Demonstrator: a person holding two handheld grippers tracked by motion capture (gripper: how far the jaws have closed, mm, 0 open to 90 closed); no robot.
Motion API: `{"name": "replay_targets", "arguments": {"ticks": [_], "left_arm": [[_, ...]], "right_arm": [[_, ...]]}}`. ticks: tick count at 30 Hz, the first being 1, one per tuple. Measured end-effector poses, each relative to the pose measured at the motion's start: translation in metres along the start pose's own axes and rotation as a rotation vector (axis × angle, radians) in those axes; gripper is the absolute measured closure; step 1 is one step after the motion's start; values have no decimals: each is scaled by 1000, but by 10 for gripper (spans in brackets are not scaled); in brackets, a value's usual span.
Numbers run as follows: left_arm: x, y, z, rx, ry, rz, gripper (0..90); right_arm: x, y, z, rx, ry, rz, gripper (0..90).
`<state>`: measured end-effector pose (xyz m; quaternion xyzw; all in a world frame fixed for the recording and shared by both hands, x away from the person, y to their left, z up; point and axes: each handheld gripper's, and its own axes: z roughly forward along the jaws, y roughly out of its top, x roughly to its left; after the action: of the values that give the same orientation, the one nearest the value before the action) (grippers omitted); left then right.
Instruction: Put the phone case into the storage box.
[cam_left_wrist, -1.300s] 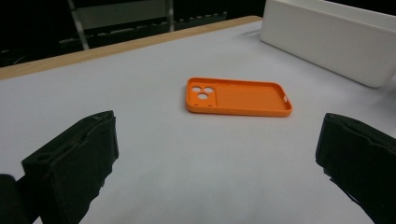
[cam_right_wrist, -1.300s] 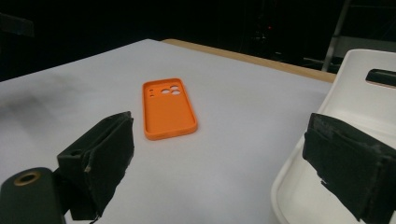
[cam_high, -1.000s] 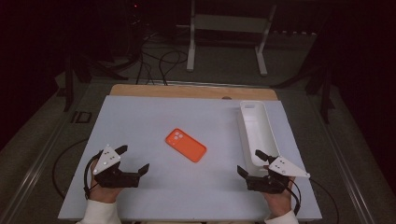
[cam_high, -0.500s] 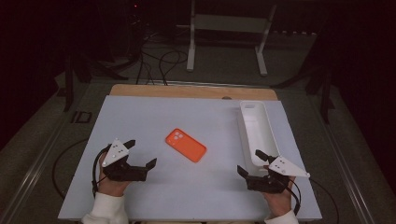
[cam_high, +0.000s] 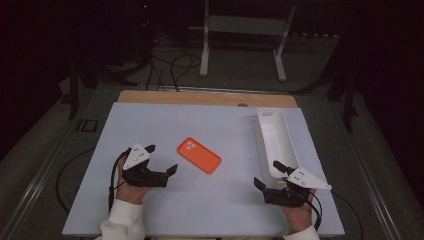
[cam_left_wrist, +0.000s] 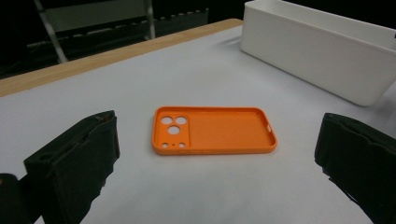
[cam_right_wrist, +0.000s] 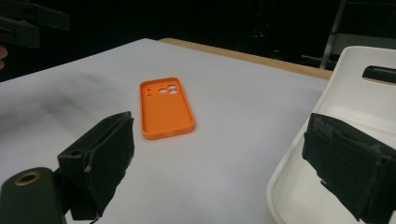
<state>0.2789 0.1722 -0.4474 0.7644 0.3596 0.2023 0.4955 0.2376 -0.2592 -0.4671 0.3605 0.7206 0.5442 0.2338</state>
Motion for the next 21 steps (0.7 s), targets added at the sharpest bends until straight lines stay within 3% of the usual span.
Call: {"name": "replay_targets", "arguments": {"ticks": [12, 21], "left_arm": [[-2, 4, 17, 38, -19, 13, 4], [-4, 9, 27, 36, -39, 18, 4]], "right_arm": [[1, 0, 1, 9, -3, -5, 90], [1, 0, 1, 10, -4, -4, 90]]}}
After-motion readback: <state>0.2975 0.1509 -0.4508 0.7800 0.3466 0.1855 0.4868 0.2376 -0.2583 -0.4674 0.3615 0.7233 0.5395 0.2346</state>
